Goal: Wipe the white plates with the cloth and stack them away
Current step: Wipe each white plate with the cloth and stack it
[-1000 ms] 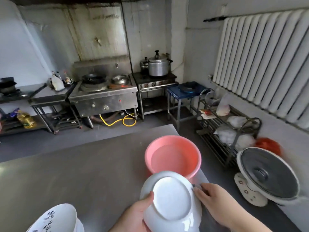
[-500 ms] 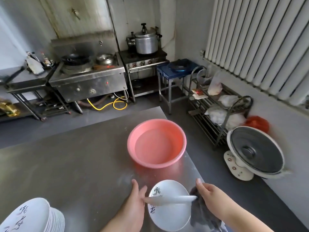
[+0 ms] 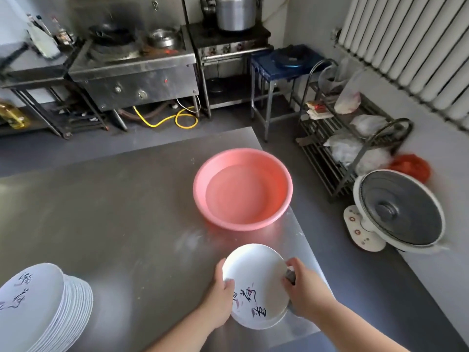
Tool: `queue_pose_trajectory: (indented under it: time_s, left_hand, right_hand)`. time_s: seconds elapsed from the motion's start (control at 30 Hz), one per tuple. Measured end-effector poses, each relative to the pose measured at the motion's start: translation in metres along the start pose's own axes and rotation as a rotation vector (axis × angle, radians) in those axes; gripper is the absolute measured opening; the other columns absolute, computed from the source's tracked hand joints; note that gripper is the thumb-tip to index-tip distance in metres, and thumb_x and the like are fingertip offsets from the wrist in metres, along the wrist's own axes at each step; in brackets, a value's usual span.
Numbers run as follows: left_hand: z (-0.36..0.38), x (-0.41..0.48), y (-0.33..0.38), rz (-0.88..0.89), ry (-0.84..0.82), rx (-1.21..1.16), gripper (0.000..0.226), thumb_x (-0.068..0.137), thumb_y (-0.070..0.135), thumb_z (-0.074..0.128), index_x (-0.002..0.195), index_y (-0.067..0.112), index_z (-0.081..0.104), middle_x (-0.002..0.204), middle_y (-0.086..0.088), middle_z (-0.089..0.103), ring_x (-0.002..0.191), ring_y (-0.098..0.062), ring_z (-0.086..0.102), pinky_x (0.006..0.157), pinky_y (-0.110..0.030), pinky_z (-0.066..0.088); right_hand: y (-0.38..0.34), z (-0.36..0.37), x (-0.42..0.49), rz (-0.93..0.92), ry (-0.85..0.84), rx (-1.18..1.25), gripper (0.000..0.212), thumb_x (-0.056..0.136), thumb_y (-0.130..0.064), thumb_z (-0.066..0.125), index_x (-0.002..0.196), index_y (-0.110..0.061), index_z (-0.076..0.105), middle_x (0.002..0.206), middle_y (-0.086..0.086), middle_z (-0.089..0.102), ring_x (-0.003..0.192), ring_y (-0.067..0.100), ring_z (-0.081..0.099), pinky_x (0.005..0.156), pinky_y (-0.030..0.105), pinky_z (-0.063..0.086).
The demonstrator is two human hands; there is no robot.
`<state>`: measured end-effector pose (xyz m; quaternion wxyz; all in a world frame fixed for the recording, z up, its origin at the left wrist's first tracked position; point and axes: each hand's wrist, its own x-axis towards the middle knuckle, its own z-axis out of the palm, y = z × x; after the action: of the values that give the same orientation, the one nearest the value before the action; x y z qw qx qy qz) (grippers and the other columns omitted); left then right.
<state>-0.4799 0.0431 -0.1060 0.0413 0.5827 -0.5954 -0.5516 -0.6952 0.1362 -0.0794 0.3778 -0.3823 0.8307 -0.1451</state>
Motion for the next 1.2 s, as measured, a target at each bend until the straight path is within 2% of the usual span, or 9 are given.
queue_pose_trajectory:
  time_s: [0.13, 0.23, 0.37, 0.53, 0.73, 0.9, 1.07, 1.13, 1.2]
  left_hand:
    - [0.009, 0.002, -0.006, 0.009, 0.021, 0.083, 0.068, 0.108, 0.021, 0.043, 0.164, 0.035, 0.007, 0.158, -0.003, 0.033, 0.138, -0.025, 0.038, 0.118, -0.042, 0.035]
    - [0.010, 0.003, -0.010, 0.012, 0.039, 0.096, 0.070, 0.109, 0.022, 0.045, 0.164, 0.036, 0.005, 0.163, -0.002, 0.029, 0.131, -0.016, 0.037, 0.109, -0.030, 0.033]
    - [0.006, 0.006, -0.019, 0.011, 0.056, 0.141, 0.069, 0.108, 0.025, 0.047, 0.164, 0.038, 0.008, 0.165, 0.001, 0.030, 0.130, -0.013, 0.037, 0.104, -0.027, 0.031]
    - [-0.013, 0.008, -0.013, 0.075, 0.014, 0.235, 0.058, 0.100, 0.026, 0.054, 0.152, 0.040, 0.033, 0.147, 0.004, 0.053, 0.121, -0.017, 0.055, 0.104, -0.036, 0.049]
    - [-0.076, 0.001, -0.008, 0.122, 0.171, 0.322, 0.047, 0.103, 0.038, 0.058, 0.148, 0.031, 0.049, 0.153, 0.012, 0.052, 0.135, -0.010, 0.052, 0.106, -0.022, 0.040]
    - [-0.169, -0.031, -0.025, 0.117, 0.365, 0.290, 0.036, 0.105, 0.037, 0.057, 0.140, 0.032, 0.058, 0.140, 0.014, 0.061, 0.127, -0.009, 0.058, 0.100, -0.022, 0.043]
    - [-0.269, -0.077, -0.072, 0.060, 0.586, 0.265, 0.015, 0.103, 0.037, 0.056, 0.117, 0.040, 0.063, 0.104, 0.021, 0.067, 0.094, -0.009, 0.063, 0.081, -0.028, 0.049]
    - [-0.304, -0.093, -0.096, 0.046, 0.691, 0.229, 0.016, 0.102, 0.030, 0.057, 0.090, 0.040, 0.059, 0.072, 0.018, 0.058, 0.068, -0.009, 0.054, 0.070, -0.031, 0.047]
    - [-0.335, -0.107, -0.122, -0.010, 0.793, 0.201, 0.021, 0.100, 0.024, 0.056, 0.081, 0.034, 0.058, 0.064, 0.015, 0.054, 0.058, -0.010, 0.046, 0.063, -0.032, 0.043]
  right_hand:
    - [0.011, 0.003, 0.010, -0.015, -0.006, -0.099, 0.016, 0.100, -0.034, 0.051, 0.115, -0.036, 0.046, 0.078, -0.016, 0.069, 0.055, 0.002, 0.065, 0.040, 0.015, 0.036]
    - [0.013, 0.006, 0.012, -0.027, 0.004, -0.172, 0.014, 0.100, -0.038, 0.047, 0.113, -0.036, 0.043, 0.079, -0.016, 0.070, 0.054, 0.002, 0.065, 0.045, 0.026, 0.045]
    - [0.012, 0.005, 0.009, -0.065, 0.044, -0.368, 0.029, 0.100, -0.046, 0.042, 0.128, -0.041, 0.045, 0.089, -0.009, 0.063, 0.072, 0.019, 0.058, 0.048, 0.026, 0.037]
    - [0.003, -0.015, 0.008, -0.063, 0.115, -0.466, 0.023, 0.095, -0.044, 0.037, 0.097, -0.025, 0.050, 0.074, -0.006, 0.063, 0.070, 0.021, 0.064, 0.051, 0.026, 0.040]
    - [-0.057, -0.030, 0.008, -0.201, 0.169, -0.497, 0.035, 0.094, -0.061, 0.041, 0.088, -0.028, 0.051, 0.074, -0.010, 0.062, 0.073, 0.011, 0.062, 0.053, 0.025, 0.042]
    - [-0.146, 0.007, 0.008, -0.369, -0.009, -0.468, 0.039, 0.096, -0.062, 0.038, 0.093, -0.026, 0.053, 0.058, -0.011, 0.071, 0.074, 0.003, 0.068, 0.070, 0.026, 0.053]
    - [-0.249, 0.073, -0.004, -0.573, -0.086, -0.481, 0.040, 0.096, -0.061, 0.045, 0.098, -0.022, 0.056, 0.083, -0.004, 0.077, 0.091, 0.017, 0.071, 0.075, 0.031, 0.056]
    - [-0.289, 0.101, -0.011, -0.617, -0.195, -0.469, 0.038, 0.094, -0.061, 0.046, 0.098, -0.024, 0.054, 0.074, -0.008, 0.077, 0.073, 0.005, 0.070, 0.065, 0.029, 0.054]
    - [-0.324, 0.129, -0.017, -0.635, -0.303, -0.454, 0.034, 0.090, -0.061, 0.050, 0.100, -0.029, 0.054, 0.071, -0.010, 0.075, 0.053, 0.001, 0.064, 0.052, 0.023, 0.049]
